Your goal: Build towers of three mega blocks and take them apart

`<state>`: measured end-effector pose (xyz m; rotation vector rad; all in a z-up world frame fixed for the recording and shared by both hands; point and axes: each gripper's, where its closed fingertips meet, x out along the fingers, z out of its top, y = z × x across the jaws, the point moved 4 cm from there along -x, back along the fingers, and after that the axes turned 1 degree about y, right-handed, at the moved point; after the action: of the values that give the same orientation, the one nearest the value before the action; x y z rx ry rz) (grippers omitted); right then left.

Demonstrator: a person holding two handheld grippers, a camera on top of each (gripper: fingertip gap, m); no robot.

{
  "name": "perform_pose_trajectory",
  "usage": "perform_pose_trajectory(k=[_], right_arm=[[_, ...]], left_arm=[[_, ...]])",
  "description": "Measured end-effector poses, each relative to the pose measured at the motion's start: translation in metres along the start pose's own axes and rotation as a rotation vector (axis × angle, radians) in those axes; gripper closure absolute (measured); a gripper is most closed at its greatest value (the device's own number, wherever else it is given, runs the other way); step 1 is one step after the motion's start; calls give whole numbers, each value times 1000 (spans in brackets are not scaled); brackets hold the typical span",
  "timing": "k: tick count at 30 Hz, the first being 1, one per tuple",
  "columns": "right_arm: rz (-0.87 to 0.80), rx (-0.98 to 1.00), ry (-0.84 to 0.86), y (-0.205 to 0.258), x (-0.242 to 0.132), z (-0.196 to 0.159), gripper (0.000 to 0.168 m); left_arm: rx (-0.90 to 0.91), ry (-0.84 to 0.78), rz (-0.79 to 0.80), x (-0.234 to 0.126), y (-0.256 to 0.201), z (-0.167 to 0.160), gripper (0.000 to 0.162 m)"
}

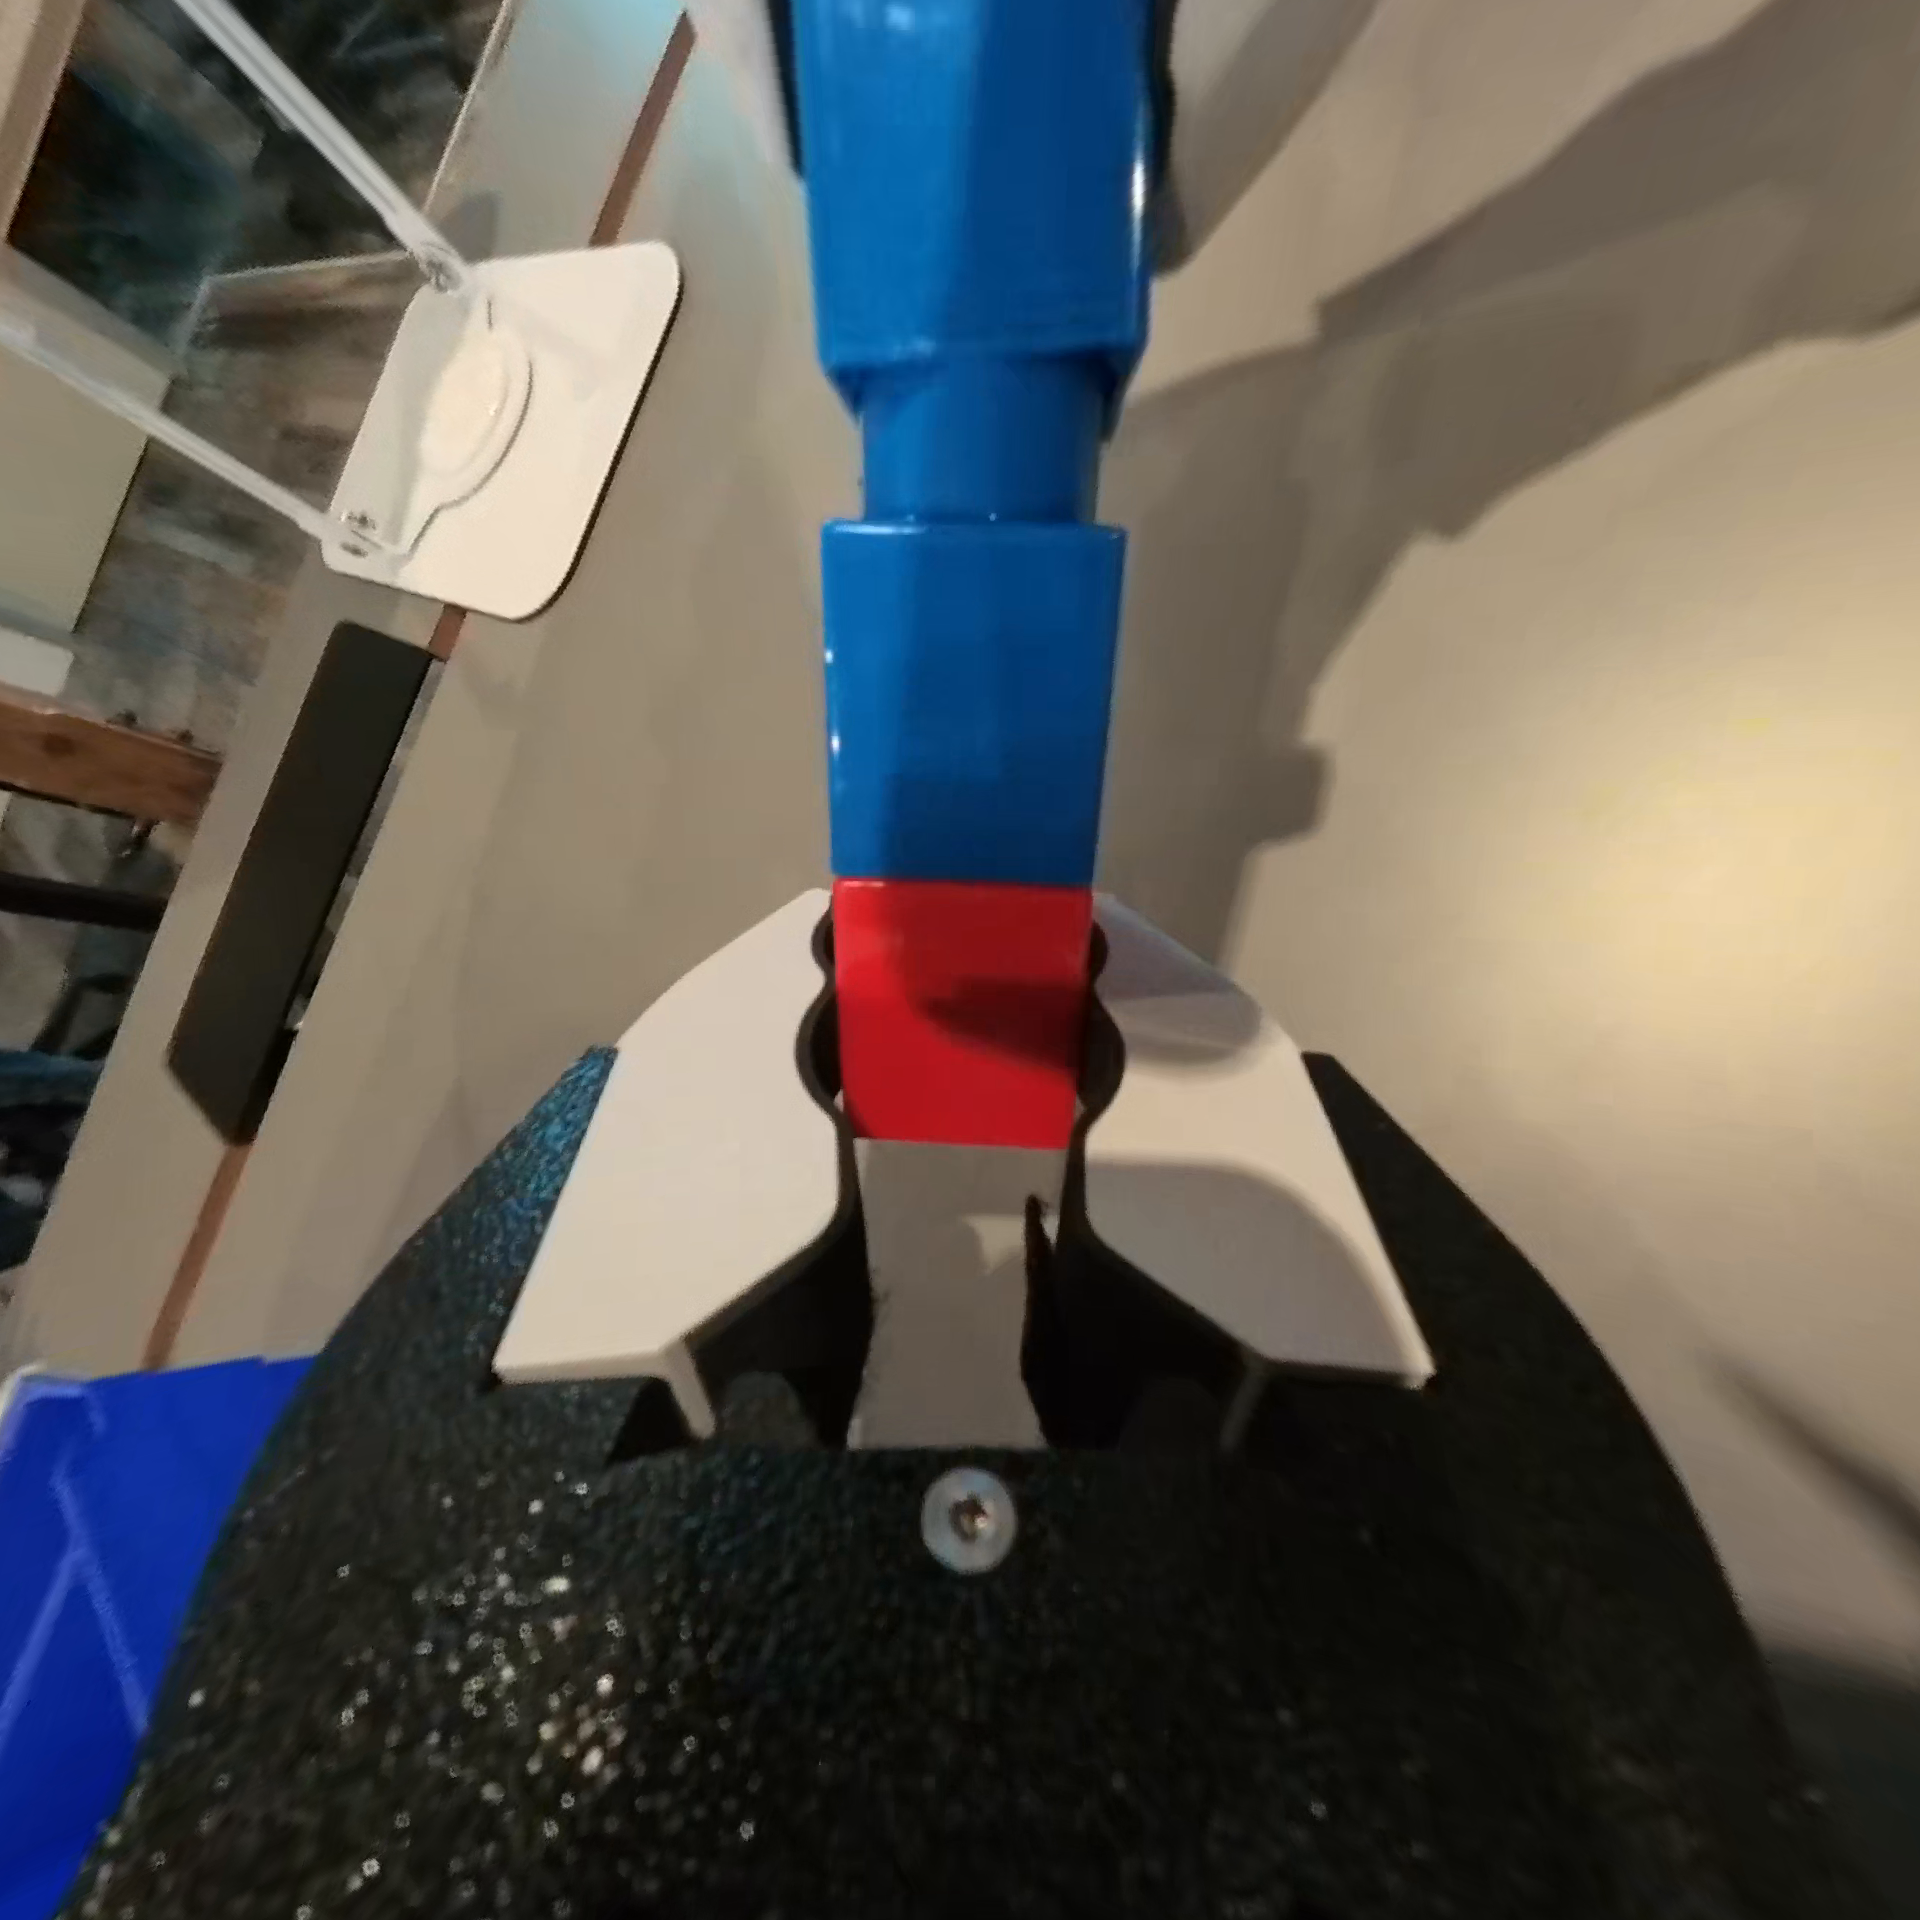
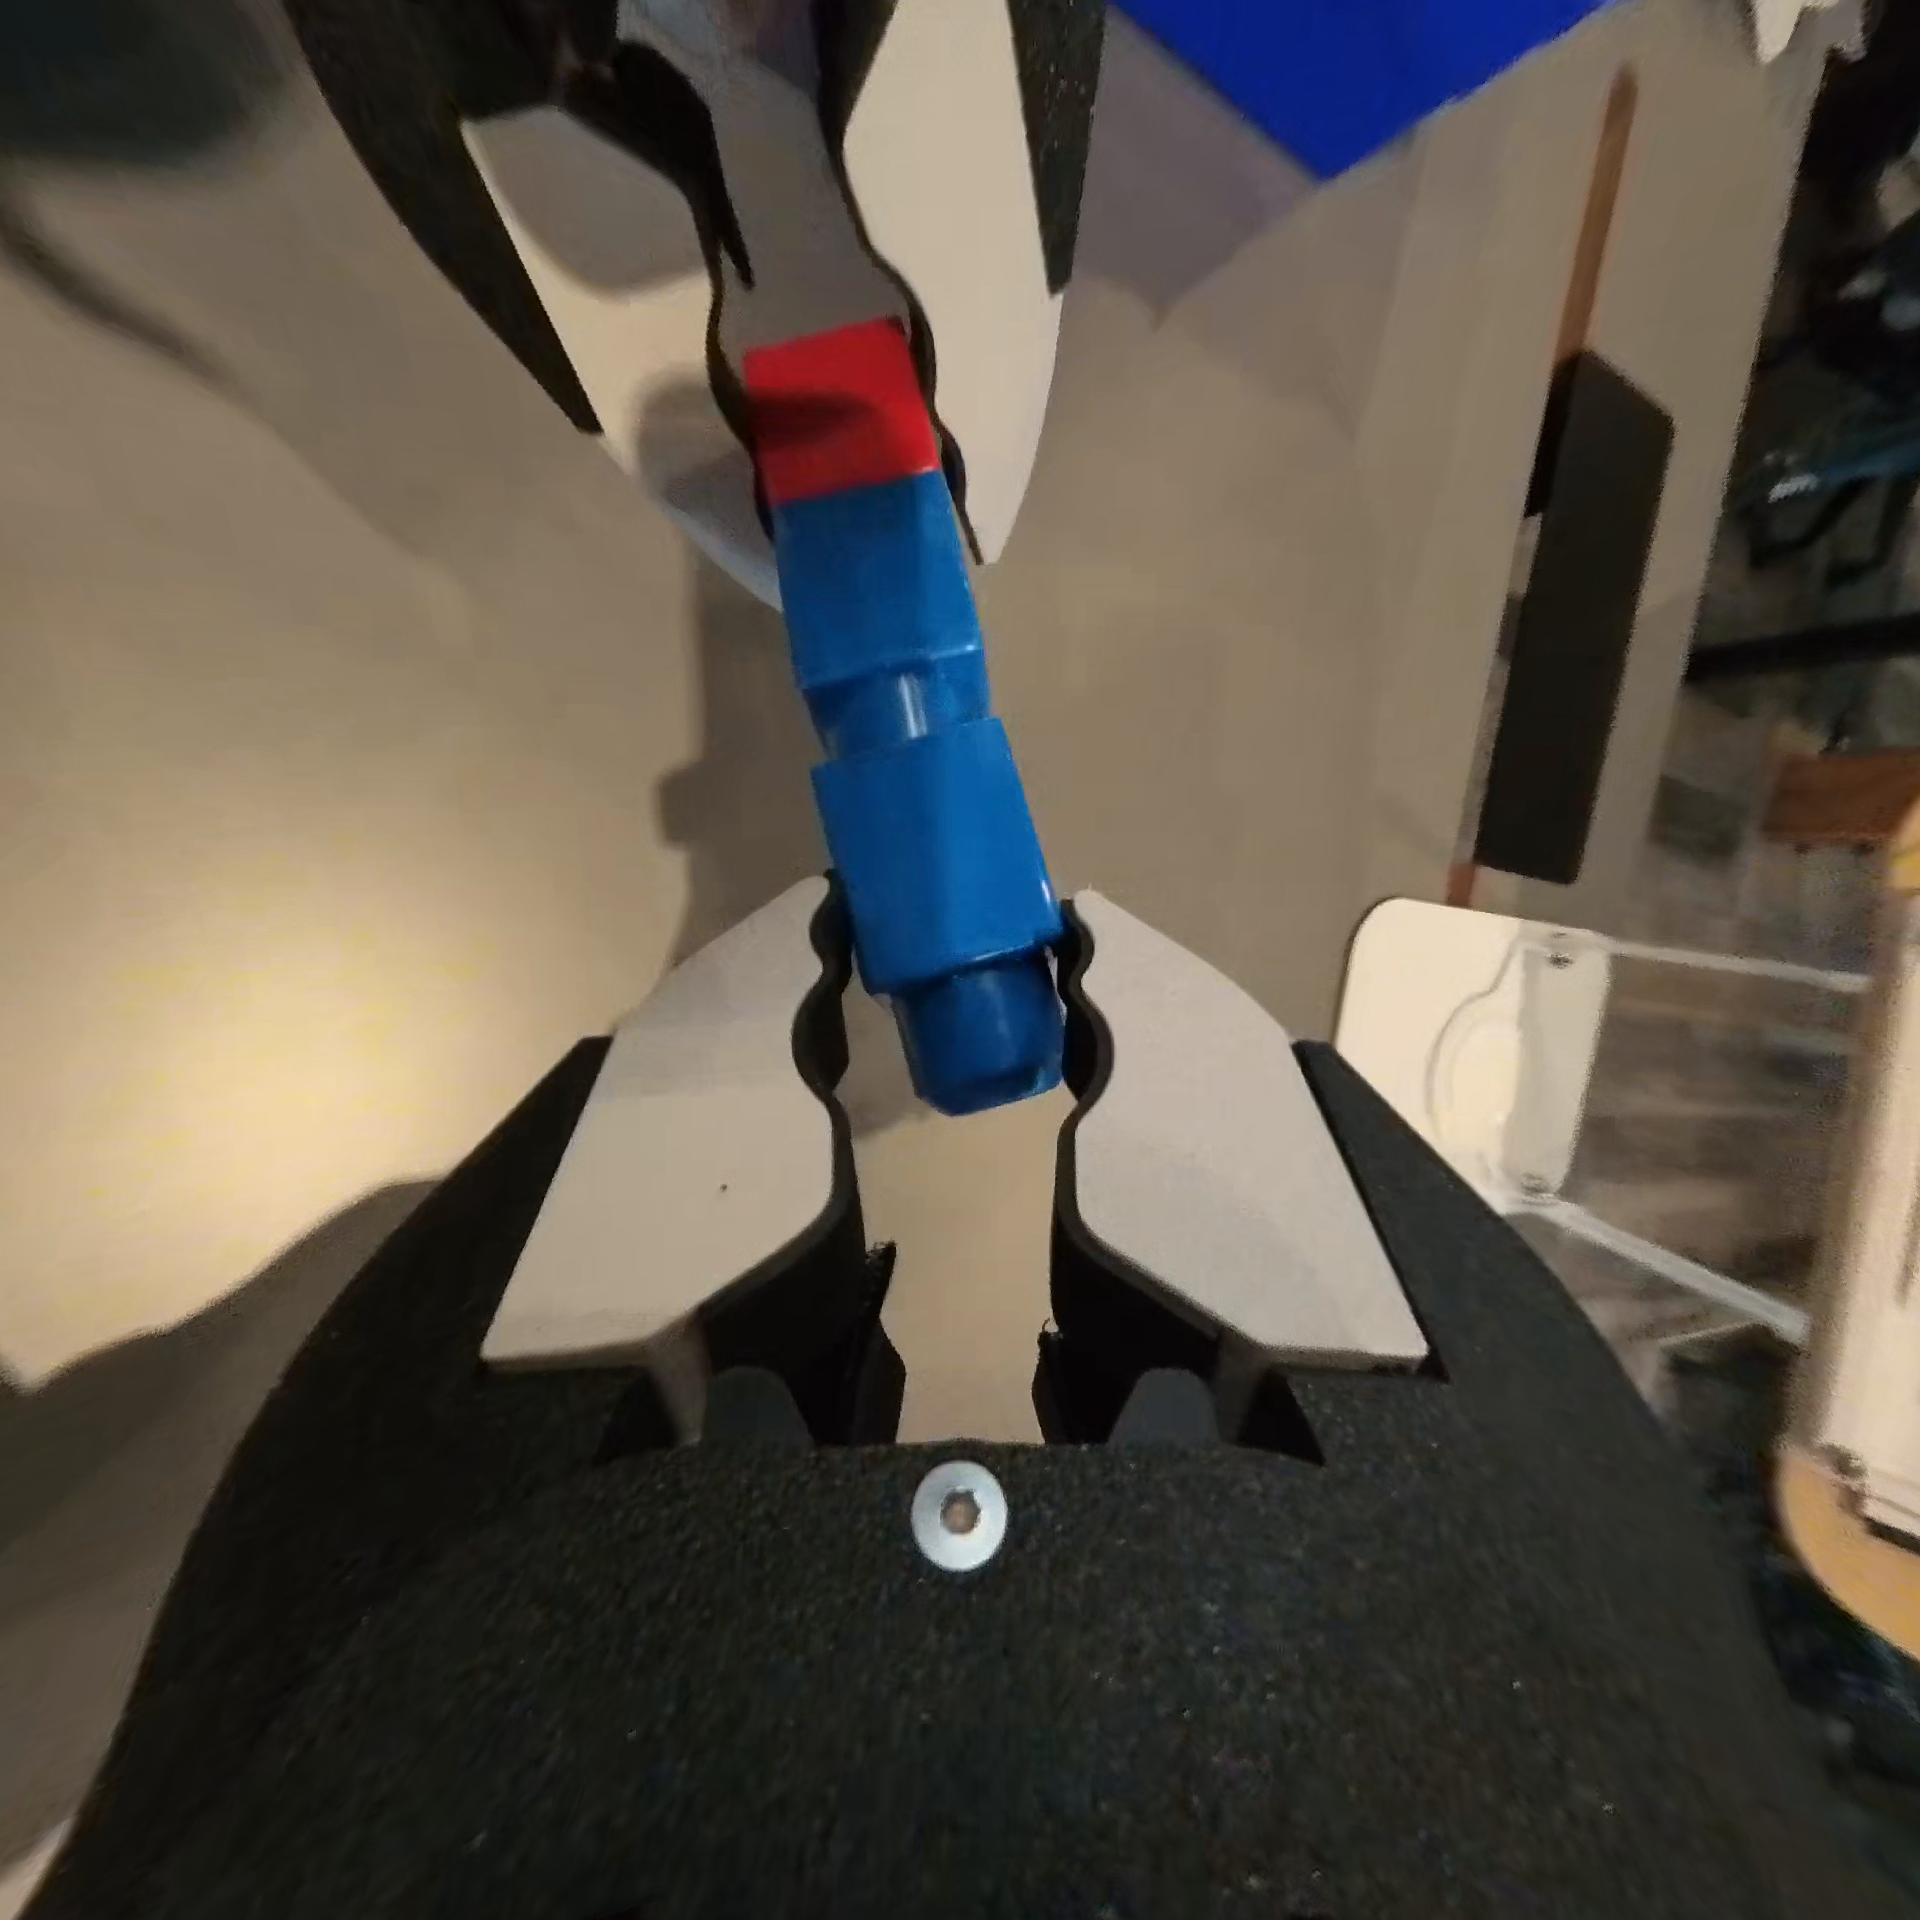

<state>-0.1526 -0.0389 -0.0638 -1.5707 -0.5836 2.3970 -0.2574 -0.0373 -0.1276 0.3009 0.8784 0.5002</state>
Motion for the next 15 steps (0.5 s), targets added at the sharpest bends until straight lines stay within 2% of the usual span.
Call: perform_pose_trajectory(k=[4, 7, 10, 15], right_arm=[[53, 141, -4, 5, 8, -7, 130], [47, 174, -21, 9, 14, -13, 130], [0, 134, -46, 14, 17, -17, 131], [-112, -14, -134, 22, 12, -18, 131]], left_arm=[[53, 47, 48, 6, -3, 4, 121], [58, 35, 71, 9, -7, 8, 122], [56, 44, 73, 13, -11, 8, 122], [14, -5, -33, 16, -17, 9, 121]])
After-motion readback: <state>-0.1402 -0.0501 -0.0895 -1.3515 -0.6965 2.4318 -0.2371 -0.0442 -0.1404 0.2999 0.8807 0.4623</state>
